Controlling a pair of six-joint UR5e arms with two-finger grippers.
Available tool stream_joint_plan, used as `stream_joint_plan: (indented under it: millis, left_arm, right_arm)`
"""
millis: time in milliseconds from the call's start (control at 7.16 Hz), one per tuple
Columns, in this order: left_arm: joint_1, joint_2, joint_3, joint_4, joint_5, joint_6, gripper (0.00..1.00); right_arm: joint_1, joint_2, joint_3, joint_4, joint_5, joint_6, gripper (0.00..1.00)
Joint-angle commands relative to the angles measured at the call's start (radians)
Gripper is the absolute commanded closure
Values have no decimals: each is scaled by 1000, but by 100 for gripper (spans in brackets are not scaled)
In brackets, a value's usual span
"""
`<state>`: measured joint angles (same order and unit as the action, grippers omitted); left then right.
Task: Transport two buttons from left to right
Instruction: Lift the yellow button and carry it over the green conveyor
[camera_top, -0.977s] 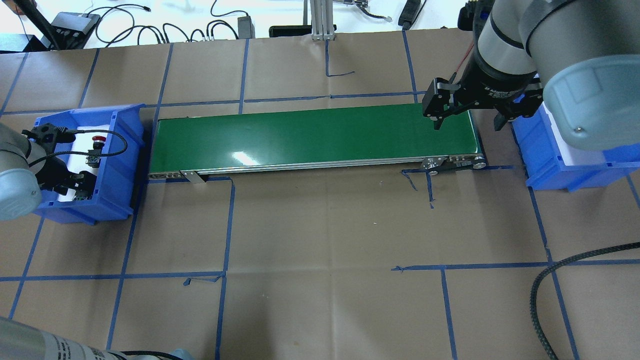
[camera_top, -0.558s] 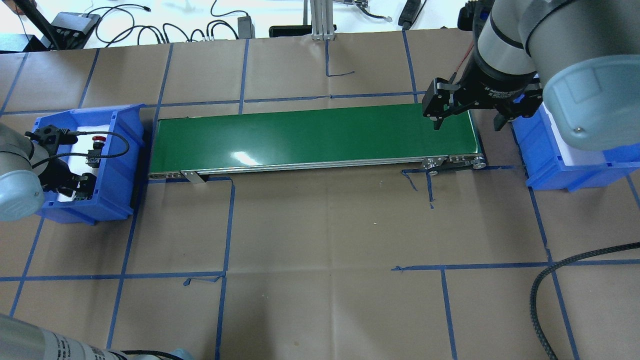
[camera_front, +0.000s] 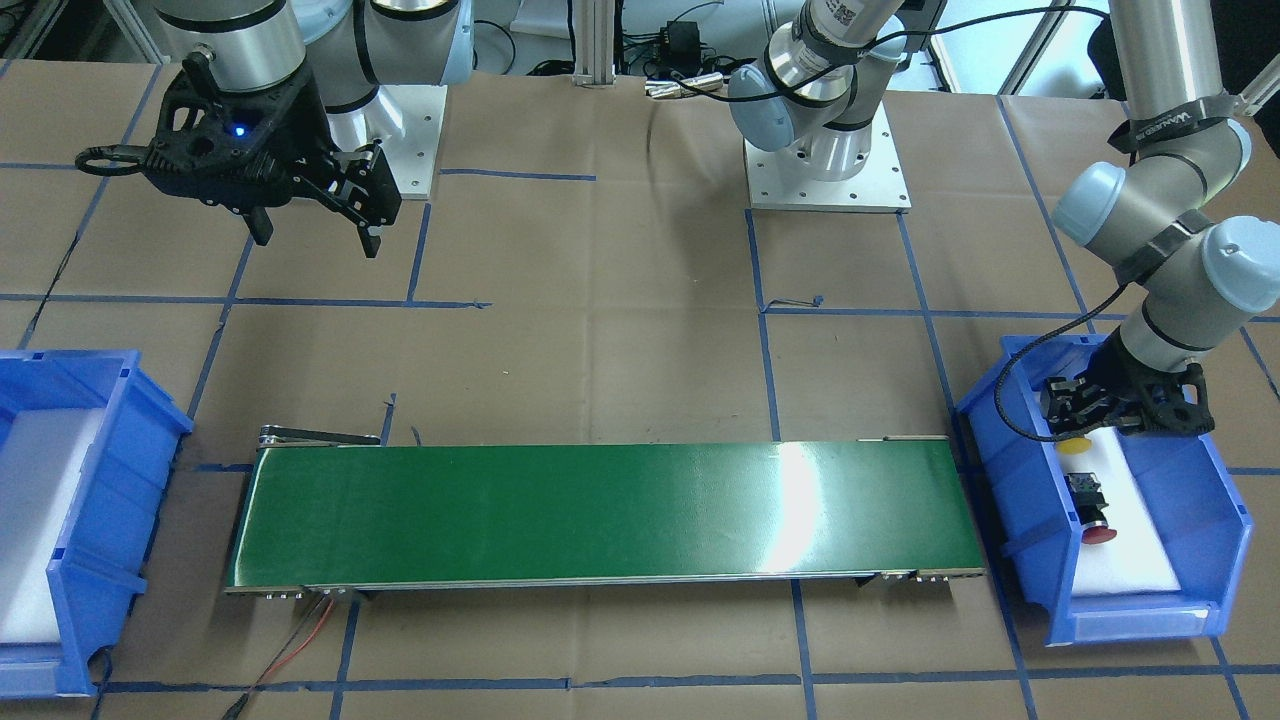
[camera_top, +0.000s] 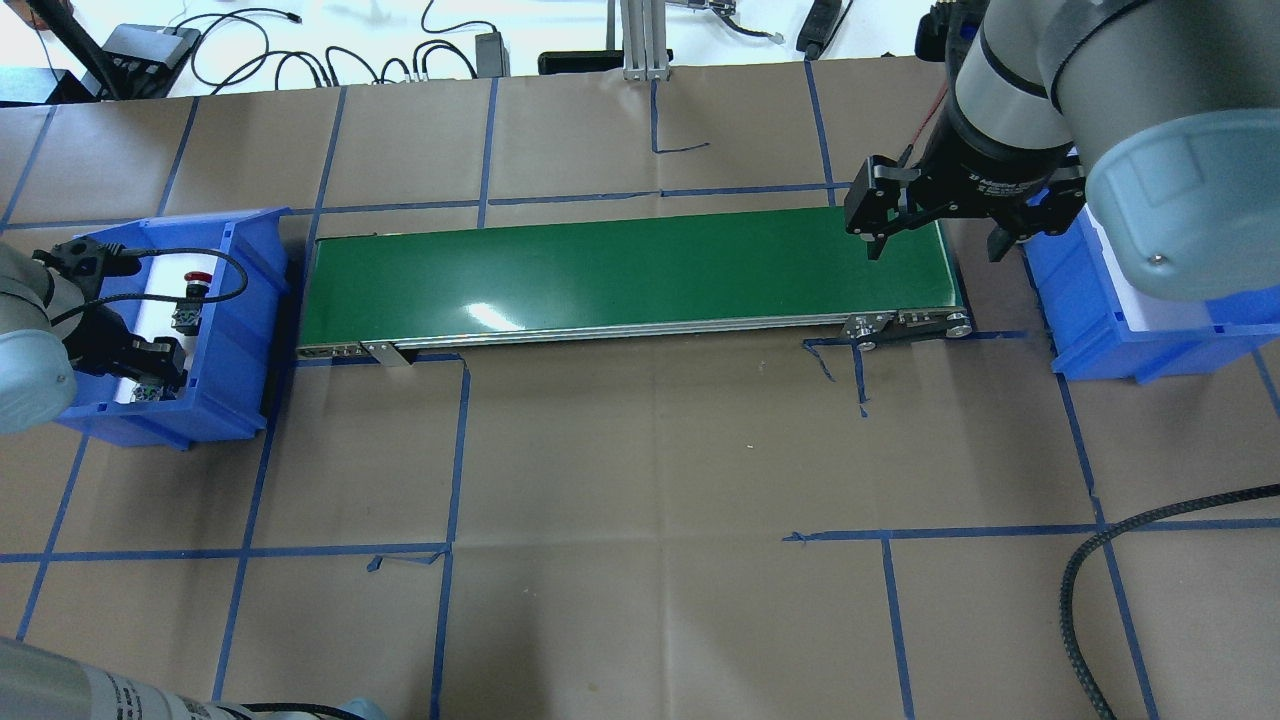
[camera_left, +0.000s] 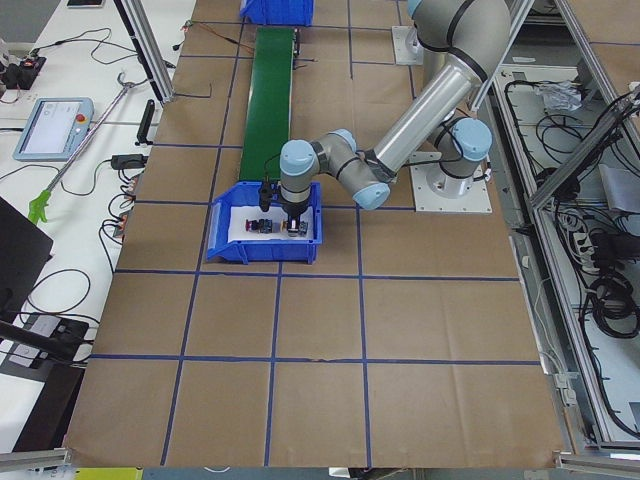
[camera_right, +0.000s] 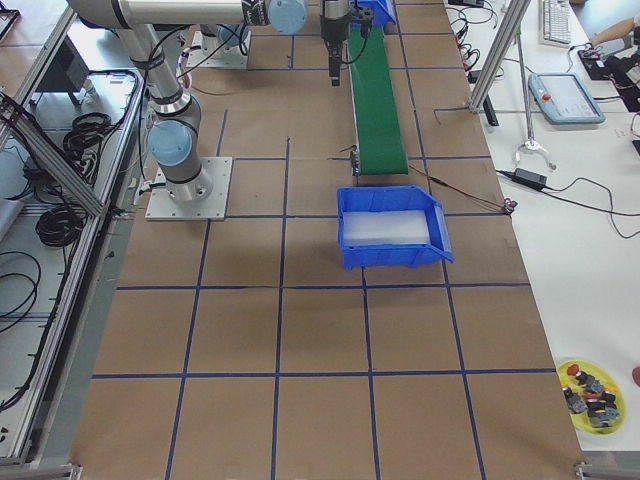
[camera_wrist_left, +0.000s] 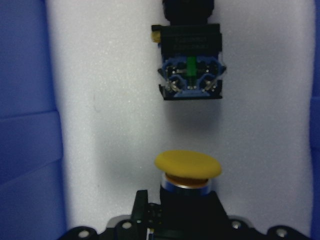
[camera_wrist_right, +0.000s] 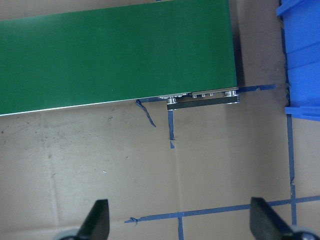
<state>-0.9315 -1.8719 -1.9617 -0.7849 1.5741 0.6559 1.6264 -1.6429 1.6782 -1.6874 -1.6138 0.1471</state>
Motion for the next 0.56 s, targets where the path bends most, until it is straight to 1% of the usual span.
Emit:
stream_joint_plan:
  millis: [0, 140, 419]
  left_arm:
    - [-4, 52, 141, -209, 4, -1, 100]
    - [-6, 81, 233, -341, 6, -1, 100]
    - [-15, 92, 375, -532, 3, -42, 100]
  right_arm:
    - [1, 0, 0, 0, 0, 0, 0]
    - [1, 0, 0, 0, 0, 0, 0]
    - [1, 0, 0, 0, 0, 0, 0]
